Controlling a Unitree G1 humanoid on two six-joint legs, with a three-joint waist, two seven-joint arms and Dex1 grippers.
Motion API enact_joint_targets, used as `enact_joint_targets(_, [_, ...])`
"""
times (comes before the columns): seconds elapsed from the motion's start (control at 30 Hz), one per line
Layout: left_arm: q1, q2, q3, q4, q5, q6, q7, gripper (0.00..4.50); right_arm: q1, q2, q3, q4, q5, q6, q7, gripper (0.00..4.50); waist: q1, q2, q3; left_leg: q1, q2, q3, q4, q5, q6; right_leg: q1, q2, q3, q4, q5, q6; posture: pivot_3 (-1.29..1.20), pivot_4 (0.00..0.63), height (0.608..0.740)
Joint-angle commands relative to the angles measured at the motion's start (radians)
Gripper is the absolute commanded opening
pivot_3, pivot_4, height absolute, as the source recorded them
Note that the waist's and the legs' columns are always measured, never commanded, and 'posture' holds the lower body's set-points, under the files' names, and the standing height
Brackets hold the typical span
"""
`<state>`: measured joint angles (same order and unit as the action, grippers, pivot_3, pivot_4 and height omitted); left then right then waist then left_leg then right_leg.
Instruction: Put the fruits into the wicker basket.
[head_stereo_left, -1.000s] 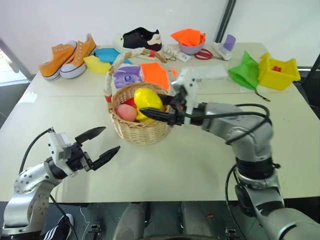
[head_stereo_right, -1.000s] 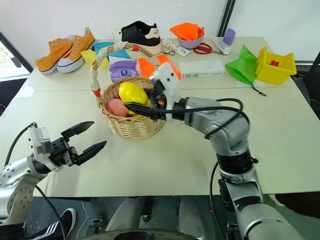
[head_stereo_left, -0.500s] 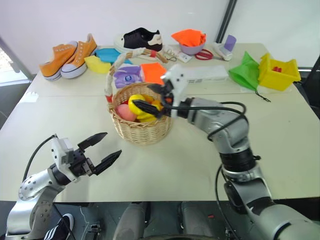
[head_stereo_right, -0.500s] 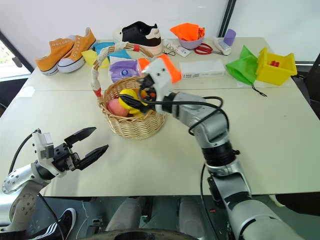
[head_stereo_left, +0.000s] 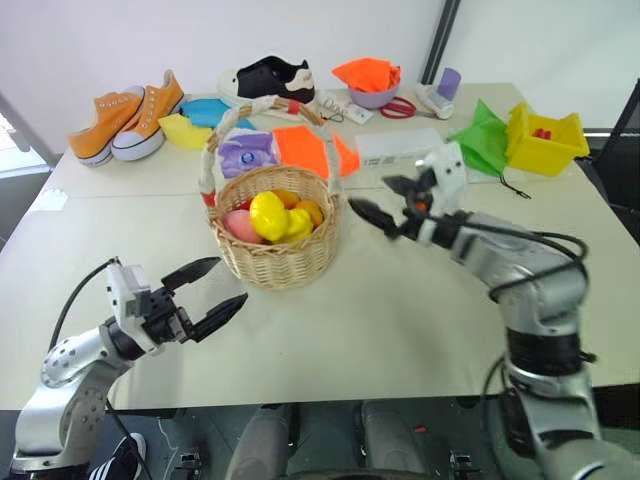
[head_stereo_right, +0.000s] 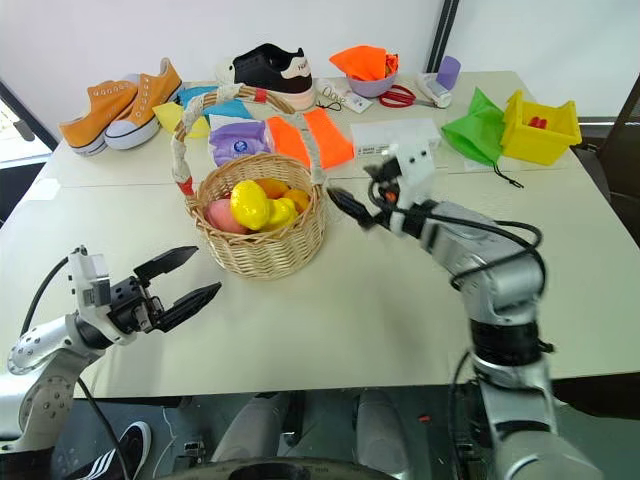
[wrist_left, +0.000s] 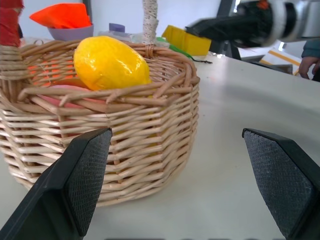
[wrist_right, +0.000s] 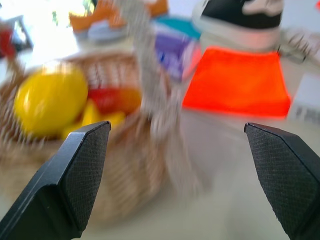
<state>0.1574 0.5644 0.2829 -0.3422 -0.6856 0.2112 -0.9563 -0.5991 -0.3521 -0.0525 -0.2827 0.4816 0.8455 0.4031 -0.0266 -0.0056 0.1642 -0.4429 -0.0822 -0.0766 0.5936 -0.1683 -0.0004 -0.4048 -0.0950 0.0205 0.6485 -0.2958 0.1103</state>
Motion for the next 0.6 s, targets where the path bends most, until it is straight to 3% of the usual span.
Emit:
enact_joint_targets(0.03, [-0.022, 0.012, 0.015, -0.004, -0.007, 0.004, 0.007, 4.5, -0.053, 0.078, 0.045, 0.015, -0.047, -0.081, -0.057, 4.46, 0.007, 0.0, 0.0, 0.0, 0.0, 0.0, 0.0, 0.0, 0.0, -0.001, 0.0, 0.0, 0.0, 0.001, 0.001, 0.0, 0.15, 0.74])
enact_joint_targets(0.27, [-0.021, -0.005, 0.039, -0.014, -0.004, -0.005, 0.052, 4.5, -0.113, 0.2, 0.139, 0.134, -0.196, -0.225, -0.153, 4.46, 0.01, 0.0, 0.0, 0.0, -0.001, 0.0, 0.0, 0.0, 0.0, -0.001, 0.0, 0.0, 0.0, 0.002, 0.003, 0.0, 0.15, 0.74])
enact_joint_targets(0.3, [-0.017, -0.007, 0.039, -0.018, -0.004, -0.006, 0.058, 4.5, -0.118, 0.197, 0.138, 0.157, -0.209, -0.232, -0.156, 4.23, 0.01, 0.0, 0.0, 0.0, -0.002, 0.0, 0.0, 0.0, -0.001, -0.001, 0.0, 0.0, 0.0, 0.002, 0.003, 0.0, 0.15, 0.74])
enact_joint_targets(0.37, [-0.012, -0.008, 0.038, -0.025, -0.006, -0.006, 0.064, 4.5, -0.119, 0.188, 0.139, 0.183, -0.227, -0.243, -0.151, 3.68, 0.011, 0.0, 0.0, 0.0, -0.002, 0.0, 0.0, 0.0, -0.001, -0.001, -0.001, 0.0, 0.0, 0.002, 0.003, 0.0, 0.15, 0.74])
enact_joint_targets(0.6, [0.001, -0.011, 0.039, -0.024, -0.007, -0.011, 0.07, 4.5, -0.096, 0.164, 0.111, 0.184, -0.254, -0.269, -0.14, 0.15, 0.009, 0.0, 0.0, 0.001, -0.002, 0.0, 0.0, 0.0, -0.001, -0.001, 0.0, 0.0, 0.001, 0.002, 0.003, 0.0, 0.15, 0.74])
